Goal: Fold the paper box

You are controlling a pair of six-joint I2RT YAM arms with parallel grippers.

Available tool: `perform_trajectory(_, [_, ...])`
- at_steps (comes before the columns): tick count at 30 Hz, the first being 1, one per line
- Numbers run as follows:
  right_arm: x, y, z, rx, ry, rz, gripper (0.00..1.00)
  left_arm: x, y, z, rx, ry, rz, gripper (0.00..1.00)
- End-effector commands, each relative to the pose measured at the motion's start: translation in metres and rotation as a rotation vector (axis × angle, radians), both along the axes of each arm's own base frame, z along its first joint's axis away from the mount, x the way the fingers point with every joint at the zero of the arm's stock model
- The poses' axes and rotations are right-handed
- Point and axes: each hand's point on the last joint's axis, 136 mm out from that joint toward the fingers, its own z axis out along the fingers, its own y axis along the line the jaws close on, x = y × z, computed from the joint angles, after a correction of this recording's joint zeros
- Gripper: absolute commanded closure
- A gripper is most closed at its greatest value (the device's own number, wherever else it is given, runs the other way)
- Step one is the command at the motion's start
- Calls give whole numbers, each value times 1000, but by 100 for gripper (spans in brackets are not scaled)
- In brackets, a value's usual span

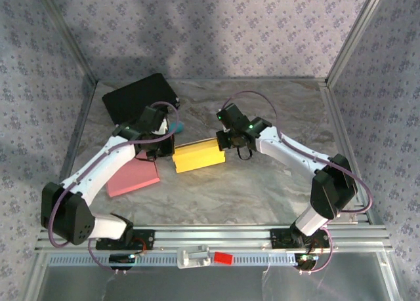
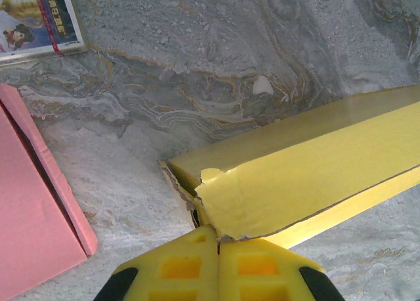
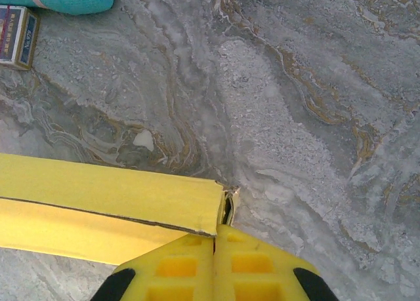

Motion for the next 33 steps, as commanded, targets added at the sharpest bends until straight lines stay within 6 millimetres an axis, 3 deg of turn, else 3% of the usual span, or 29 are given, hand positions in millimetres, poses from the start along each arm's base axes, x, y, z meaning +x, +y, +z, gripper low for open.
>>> perform_trajectory(1, [-12,3,-8,-3,17,27,100,-22,-3,-25,-3,114,-31,100])
perform_trajectory(11, [-12,1,-12,-5,-5,33,100,-29,1,-35,12,67,-71,100])
perform_trajectory(29, [-20,-2,0,44,17,-14,100,-48,1,-49,211,-80,-151,100])
perform_trajectory(33, [-26,-1,2,65,42,-15,89,-51,3,-53,237,-94,-125,100])
